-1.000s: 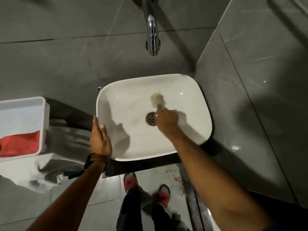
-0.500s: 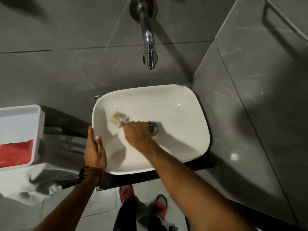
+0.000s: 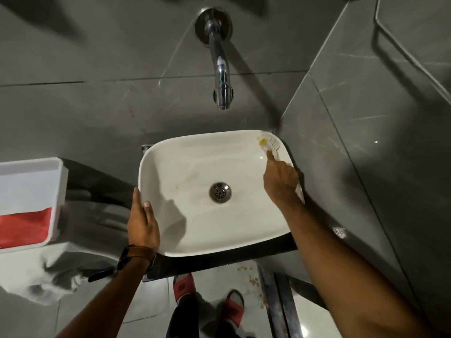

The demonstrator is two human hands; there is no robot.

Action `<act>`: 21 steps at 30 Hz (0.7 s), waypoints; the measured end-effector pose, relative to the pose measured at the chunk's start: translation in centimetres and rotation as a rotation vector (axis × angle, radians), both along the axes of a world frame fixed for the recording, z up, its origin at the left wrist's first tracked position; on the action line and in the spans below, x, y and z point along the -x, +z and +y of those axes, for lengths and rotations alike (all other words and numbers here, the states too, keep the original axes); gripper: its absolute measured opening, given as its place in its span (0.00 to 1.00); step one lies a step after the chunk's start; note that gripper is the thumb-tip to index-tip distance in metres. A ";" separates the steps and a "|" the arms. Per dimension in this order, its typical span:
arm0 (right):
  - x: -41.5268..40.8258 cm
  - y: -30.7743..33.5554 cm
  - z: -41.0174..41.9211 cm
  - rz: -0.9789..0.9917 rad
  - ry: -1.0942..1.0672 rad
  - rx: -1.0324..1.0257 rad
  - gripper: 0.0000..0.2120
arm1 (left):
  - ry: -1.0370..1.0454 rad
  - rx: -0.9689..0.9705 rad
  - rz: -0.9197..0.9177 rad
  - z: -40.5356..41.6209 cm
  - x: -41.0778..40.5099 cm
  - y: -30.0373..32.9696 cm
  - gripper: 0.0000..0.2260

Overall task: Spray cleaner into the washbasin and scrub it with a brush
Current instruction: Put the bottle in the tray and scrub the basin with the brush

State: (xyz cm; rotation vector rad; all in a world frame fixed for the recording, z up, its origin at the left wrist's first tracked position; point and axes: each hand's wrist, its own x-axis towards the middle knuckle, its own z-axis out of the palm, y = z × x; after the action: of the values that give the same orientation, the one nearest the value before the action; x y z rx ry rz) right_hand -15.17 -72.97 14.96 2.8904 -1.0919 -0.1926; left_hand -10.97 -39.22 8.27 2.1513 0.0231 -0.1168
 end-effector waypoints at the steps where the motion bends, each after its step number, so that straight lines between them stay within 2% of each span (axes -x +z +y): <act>1: -0.3 -0.6 1.1 -0.015 -0.014 -0.054 0.22 | 0.000 0.003 0.000 0.0 0.0 0.1 0.25; 6: -0.1 -1.6 5.7 0.170 0.065 -0.277 0.15 | -0.018 0.025 -0.003 0.0 0.2 0.6 0.26; 10: 1.5 -0.9 9.5 0.352 0.131 -0.323 0.25 | -0.013 -0.015 -0.013 0.1 0.0 0.6 0.25; 12: 2.6 -0.7 12.7 0.402 0.197 -0.363 0.24 | -0.014 -0.031 -0.011 0.1 -0.2 0.4 0.25; 15: 2.3 0.3 18.6 0.384 0.298 -0.688 0.20 | -0.020 -0.053 -0.023 0.0 -0.2 0.3 0.24; 16: 2.1 0.5 20.0 0.358 0.330 -0.729 0.19 | -0.021 -0.055 -0.035 0.0 -0.2 0.2 0.24; 19: 2.5 0.4 19.6 0.280 0.357 -0.595 0.17 | -0.014 -0.053 -0.033 0.0 -0.2 0.0 0.24; 21: 3.8 -0.2 16.2 0.252 0.279 -0.445 0.15 | -0.010 -0.050 -0.019 0.0 -0.3 -0.2 0.24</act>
State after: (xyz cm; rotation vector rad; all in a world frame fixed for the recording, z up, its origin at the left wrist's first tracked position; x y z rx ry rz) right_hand -18.93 -56.79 14.71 3.2263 -0.6625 -0.8569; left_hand -10.65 -39.18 8.06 2.2021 0.0042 -0.1028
